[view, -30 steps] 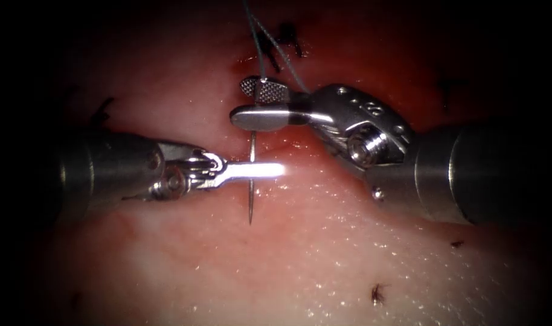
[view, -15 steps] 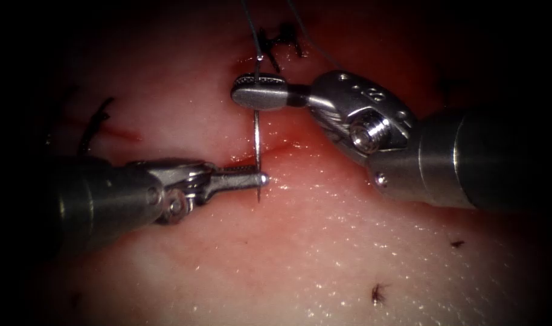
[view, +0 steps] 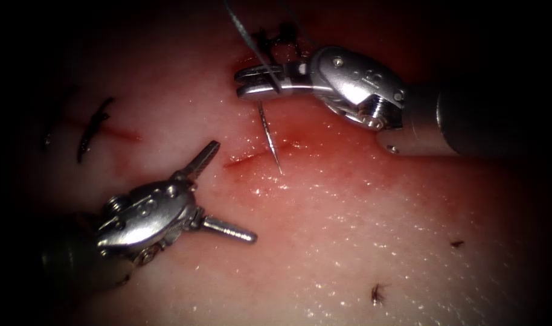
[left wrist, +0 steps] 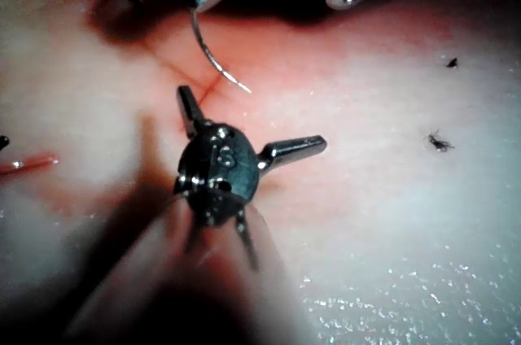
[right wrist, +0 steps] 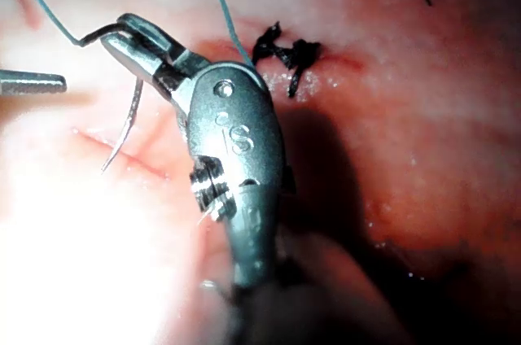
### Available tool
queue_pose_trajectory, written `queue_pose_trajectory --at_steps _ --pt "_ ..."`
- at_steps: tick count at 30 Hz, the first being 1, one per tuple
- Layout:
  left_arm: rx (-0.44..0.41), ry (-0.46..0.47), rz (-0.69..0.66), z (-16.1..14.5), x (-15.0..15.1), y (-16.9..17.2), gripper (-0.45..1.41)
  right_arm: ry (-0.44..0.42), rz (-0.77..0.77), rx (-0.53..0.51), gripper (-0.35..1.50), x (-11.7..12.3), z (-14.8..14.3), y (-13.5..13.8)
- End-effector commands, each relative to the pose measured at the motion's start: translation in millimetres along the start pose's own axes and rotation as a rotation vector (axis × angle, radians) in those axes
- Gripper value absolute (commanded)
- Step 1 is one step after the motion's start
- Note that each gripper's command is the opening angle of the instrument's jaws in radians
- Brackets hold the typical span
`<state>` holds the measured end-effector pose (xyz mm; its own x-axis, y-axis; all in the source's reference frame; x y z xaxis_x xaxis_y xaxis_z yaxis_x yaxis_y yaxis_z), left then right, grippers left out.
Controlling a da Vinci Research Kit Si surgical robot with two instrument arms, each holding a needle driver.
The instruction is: Wound Closure
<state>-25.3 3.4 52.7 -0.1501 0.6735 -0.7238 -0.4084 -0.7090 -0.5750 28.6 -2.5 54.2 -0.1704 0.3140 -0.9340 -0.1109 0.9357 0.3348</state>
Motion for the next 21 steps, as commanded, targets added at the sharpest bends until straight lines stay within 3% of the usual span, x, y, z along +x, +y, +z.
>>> queue_pose_trajectory --at_steps 1,3,7,10,12,18,21 --pt "0.015 -0.012 0.045 0.8 -0.8 0.1 1.40 -0.003 -0.005 -0.010 -0.35 -1.3 0.6 0.4" --pt "0.029 -0.014 0.111 1.1 -1.1 0.0 1.34 -0.003 -0.008 -0.034 -0.35 -1.6 0.8 0.9" --pt "0.055 -0.017 0.184 1.9 -1.9 -0.2 1.06 -0.019 -0.043 -0.088 -0.35 -1.9 1.1 1.8" --pt "0.041 -0.008 0.229 2.6 -3.2 -0.1 0.64 -0.026 -0.073 -0.131 -0.35 -2.0 1.7 2.7" --pt "0.047 -0.009 0.270 2.8 -3.7 0.0 0.25 -0.029 -0.085 -0.139 -0.35 -2.2 1.9 3.0" --pt "0.057 -0.019 0.288 3.0 -4.2 -0.3 0.20 -0.038 -0.122 -0.148 -0.35 -2.7 2.3 3.8" --pt "0.028 -0.048 0.233 2.9 -4.2 -0.3 0.15 -0.041 -0.130 -0.147 -0.35 -3.3 2.2 3.5"
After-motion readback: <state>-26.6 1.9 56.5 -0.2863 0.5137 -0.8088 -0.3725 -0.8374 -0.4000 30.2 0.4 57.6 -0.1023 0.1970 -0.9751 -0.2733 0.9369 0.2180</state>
